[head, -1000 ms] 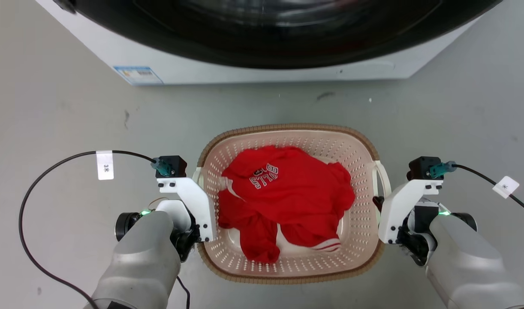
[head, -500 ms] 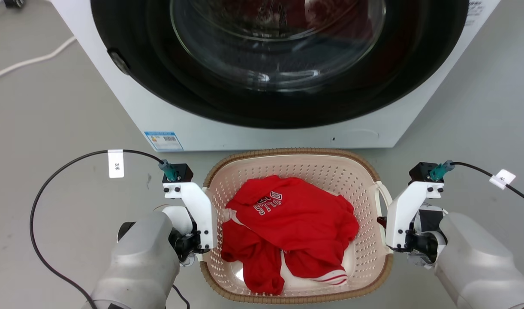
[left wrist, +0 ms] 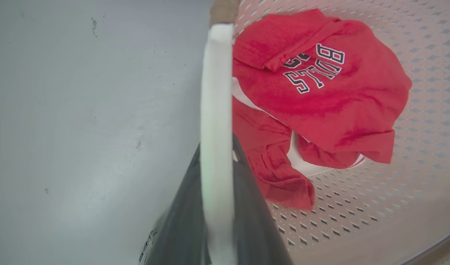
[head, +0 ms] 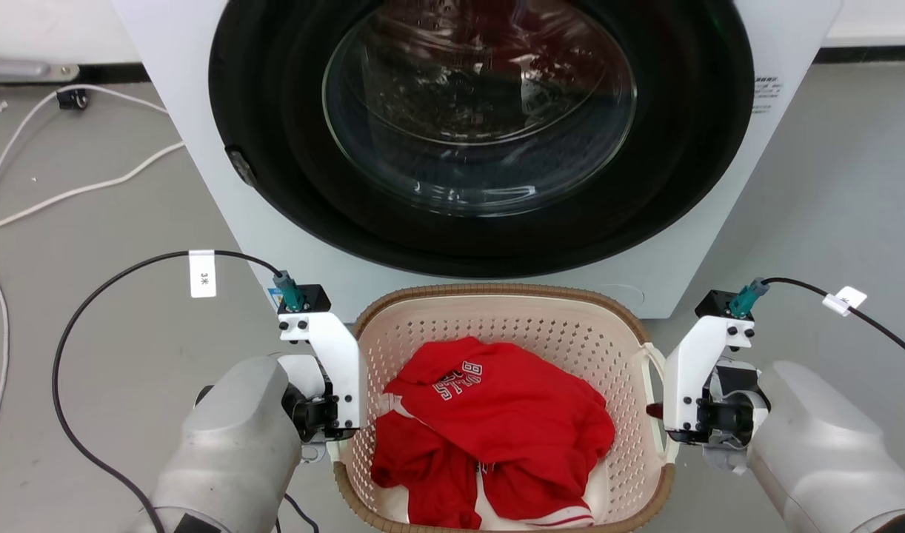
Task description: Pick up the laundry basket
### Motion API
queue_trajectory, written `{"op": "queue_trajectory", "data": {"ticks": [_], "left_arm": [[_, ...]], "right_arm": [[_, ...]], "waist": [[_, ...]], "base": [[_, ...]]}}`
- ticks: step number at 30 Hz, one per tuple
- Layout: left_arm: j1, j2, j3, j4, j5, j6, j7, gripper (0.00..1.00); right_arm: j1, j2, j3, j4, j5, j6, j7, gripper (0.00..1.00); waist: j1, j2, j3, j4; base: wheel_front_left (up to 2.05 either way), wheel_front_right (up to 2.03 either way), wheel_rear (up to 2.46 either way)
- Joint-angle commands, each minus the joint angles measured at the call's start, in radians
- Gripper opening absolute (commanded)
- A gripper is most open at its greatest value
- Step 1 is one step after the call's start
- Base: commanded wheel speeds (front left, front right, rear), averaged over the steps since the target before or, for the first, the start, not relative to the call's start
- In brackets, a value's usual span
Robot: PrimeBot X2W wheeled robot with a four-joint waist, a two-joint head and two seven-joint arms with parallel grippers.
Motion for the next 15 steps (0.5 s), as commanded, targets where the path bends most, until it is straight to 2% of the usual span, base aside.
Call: {"op": "queue_trajectory", "data": {"ticks": [1,9,15], "left_arm": [[-0.008,-0.001,-0.005,0.001,-0.007,-0.005,0.008,0.00],[0.021,0.001,-0.019,0.007,-0.025,-0.005,0.053,0.00],[0.055,-0.002,-0.027,0.008,-0.043,-0.005,0.050,0.00]], "right_arm": [[-0.014,0.006,0.001,0.004,0.008,0.010,0.013,0.00],[-0.010,0.015,0.005,0.025,0.021,0.009,0.081,0.00],[0.010,0.021,0.006,0.033,0.025,0.009,0.079,0.00]], "waist": [[0.0002,-0.0001,-0.016,-0.001],[0.0002,-0.0001,-0.044,-0.001],[0.0002,-0.0001,-0.059,0.001]], "base": [[0.00,0.00,0.00],[0.00,0.00,0.00],[0.00,0.00,0.00]]}}
